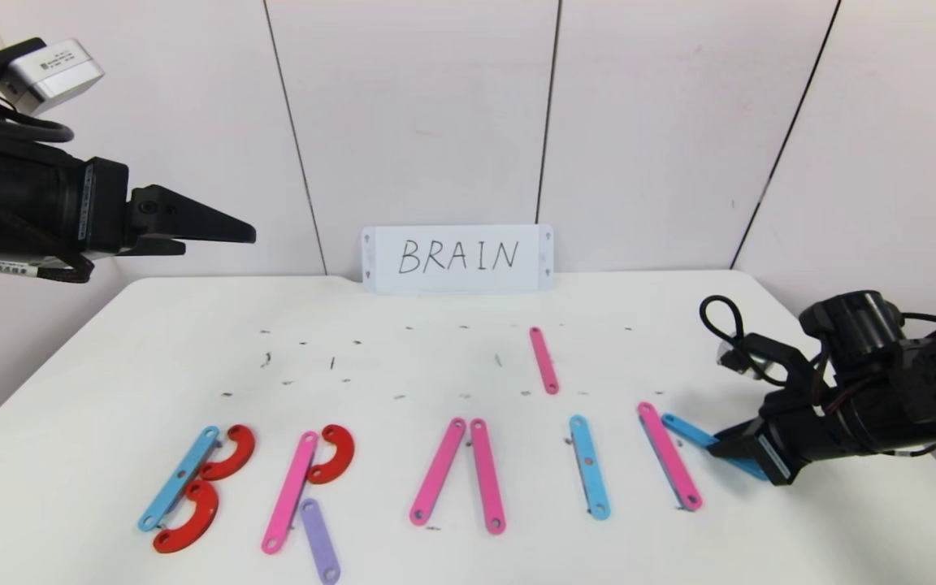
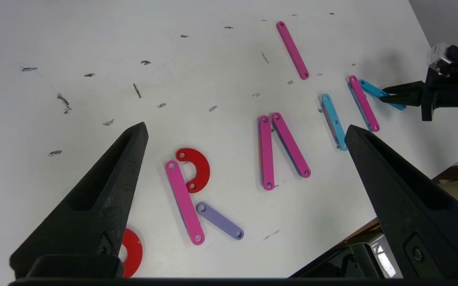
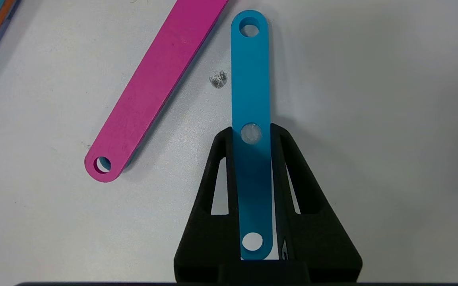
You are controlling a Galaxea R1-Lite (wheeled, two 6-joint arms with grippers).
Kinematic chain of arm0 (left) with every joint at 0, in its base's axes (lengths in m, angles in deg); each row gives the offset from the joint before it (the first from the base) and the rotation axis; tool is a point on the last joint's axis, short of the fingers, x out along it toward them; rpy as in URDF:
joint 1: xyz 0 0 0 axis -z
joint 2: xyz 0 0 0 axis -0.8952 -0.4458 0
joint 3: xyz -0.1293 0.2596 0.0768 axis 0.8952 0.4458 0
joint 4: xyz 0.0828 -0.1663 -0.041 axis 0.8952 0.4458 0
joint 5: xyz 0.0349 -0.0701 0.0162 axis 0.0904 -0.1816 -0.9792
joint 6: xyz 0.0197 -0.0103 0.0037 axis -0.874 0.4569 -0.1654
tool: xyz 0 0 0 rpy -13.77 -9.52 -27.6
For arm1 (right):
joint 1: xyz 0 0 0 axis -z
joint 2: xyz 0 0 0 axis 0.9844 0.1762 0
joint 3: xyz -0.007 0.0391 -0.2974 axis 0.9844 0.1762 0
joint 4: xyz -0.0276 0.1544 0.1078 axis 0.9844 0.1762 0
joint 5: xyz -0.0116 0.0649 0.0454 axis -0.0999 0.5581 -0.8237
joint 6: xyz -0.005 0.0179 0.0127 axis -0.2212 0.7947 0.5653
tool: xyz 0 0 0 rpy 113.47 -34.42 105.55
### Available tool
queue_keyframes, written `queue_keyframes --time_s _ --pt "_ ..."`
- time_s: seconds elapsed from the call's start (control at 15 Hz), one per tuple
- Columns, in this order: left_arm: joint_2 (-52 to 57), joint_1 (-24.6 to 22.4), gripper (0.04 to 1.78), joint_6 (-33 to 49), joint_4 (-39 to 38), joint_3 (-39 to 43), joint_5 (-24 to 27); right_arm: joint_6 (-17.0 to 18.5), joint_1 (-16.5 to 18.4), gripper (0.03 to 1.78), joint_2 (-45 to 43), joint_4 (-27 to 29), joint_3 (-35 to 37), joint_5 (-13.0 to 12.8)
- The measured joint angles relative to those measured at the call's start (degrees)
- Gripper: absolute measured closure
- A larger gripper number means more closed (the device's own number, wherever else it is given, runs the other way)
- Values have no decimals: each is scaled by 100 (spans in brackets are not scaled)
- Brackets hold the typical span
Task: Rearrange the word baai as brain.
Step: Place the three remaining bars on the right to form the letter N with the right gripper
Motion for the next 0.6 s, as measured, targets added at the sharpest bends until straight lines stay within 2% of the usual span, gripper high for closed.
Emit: queue_keyframes --time_s 0.6 --pt "7 0 9 2 -2 -2 -5 -99 -30 154 88 0 -18 0"
